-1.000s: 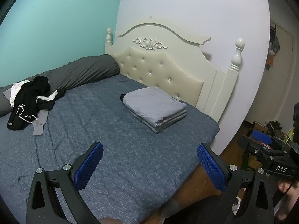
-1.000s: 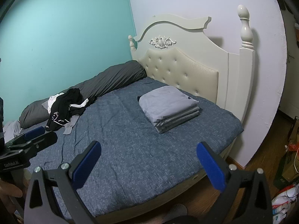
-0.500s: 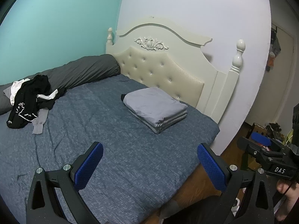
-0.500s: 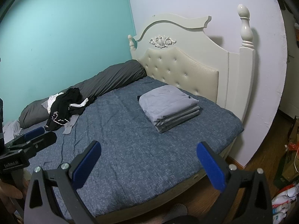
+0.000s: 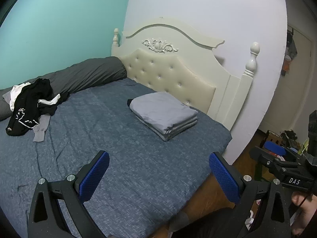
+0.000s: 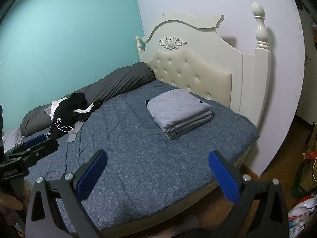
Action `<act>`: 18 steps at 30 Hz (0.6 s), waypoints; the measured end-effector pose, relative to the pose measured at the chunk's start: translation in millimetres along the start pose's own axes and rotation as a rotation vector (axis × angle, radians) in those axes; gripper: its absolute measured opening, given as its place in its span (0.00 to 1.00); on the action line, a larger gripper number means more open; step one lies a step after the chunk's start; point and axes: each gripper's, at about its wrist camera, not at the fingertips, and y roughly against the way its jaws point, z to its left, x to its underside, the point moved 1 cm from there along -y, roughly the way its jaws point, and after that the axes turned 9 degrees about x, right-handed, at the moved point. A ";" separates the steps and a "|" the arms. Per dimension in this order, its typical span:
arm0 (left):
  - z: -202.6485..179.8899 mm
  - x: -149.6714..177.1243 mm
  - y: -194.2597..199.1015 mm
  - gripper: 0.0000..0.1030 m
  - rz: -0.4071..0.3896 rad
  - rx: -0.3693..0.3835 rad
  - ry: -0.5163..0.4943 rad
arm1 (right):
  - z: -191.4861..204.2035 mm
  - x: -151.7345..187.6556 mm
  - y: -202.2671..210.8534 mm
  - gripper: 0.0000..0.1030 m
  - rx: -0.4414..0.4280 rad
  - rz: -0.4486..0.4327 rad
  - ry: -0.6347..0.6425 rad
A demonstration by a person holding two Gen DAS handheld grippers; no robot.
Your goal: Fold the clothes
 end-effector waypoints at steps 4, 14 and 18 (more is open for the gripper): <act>-0.8 0.5 -1.2 1.00 0.004 0.000 -0.004 | 1.0 0.9 0.8 0.99 0.002 0.000 0.000; 2.4 -0.7 -1.3 1.00 0.000 -0.019 0.004 | 0.9 0.9 0.6 0.99 0.019 -0.001 -0.008; 3.4 -0.6 -1.5 1.00 0.001 -0.022 0.006 | -0.3 1.4 0.4 0.99 0.025 -0.003 -0.015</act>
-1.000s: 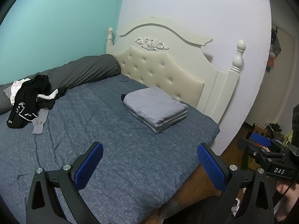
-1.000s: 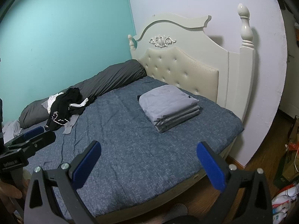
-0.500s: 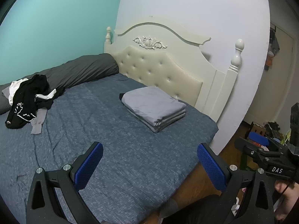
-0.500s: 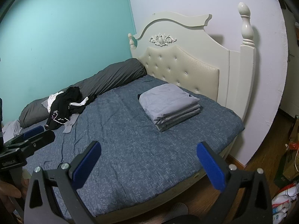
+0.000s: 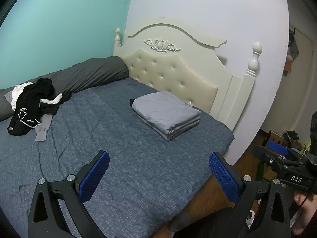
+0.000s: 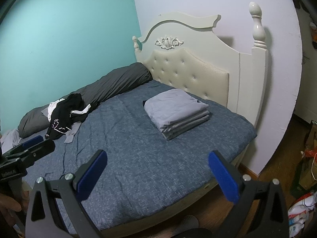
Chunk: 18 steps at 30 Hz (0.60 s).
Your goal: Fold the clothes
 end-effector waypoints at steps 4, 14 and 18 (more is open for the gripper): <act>-0.7 0.0 -0.3 1.00 -0.003 0.000 -0.002 | -0.1 0.9 -0.4 1.00 -0.003 0.002 -0.001; 1.2 1.3 -1.7 1.00 0.008 0.000 0.006 | 0.6 2.5 -2.6 1.00 -0.007 0.011 0.002; 2.6 1.3 -2.5 1.00 0.009 0.003 0.007 | 1.9 2.9 -3.9 1.00 -0.009 0.014 0.004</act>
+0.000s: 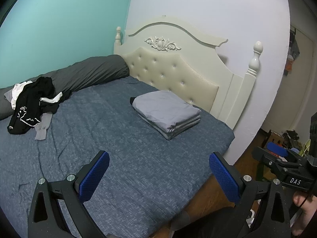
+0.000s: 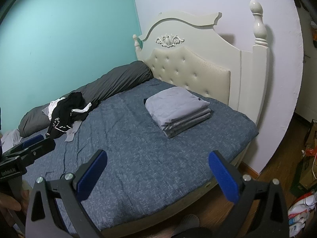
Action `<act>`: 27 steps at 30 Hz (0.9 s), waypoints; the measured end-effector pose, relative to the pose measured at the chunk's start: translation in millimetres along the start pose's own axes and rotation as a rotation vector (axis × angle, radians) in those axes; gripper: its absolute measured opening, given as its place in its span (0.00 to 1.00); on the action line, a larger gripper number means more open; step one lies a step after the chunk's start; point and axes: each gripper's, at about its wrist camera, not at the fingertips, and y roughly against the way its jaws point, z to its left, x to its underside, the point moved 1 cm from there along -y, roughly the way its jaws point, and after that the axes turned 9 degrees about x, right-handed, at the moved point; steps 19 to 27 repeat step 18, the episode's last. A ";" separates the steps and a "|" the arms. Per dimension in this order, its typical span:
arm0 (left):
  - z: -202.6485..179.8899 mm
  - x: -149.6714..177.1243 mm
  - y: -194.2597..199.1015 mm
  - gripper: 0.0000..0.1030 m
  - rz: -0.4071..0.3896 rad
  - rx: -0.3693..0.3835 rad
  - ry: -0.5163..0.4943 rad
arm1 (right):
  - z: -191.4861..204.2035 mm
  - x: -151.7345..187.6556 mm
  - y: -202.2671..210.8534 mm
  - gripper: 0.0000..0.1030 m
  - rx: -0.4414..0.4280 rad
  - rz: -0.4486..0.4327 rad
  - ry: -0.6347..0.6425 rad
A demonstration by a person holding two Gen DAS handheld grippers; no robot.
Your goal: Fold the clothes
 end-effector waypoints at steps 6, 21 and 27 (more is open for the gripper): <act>1.7 1.6 0.0 1.00 -0.006 -0.007 -0.001 | 0.5 1.5 -0.2 1.00 -0.001 0.002 -0.001; 1.5 2.2 -1.1 1.00 0.004 -0.007 -0.006 | 0.6 2.7 -2.0 1.00 -0.003 0.004 -0.004; 1.5 2.2 -1.1 1.00 0.004 -0.007 -0.006 | 0.6 2.7 -2.0 1.00 -0.003 0.004 -0.004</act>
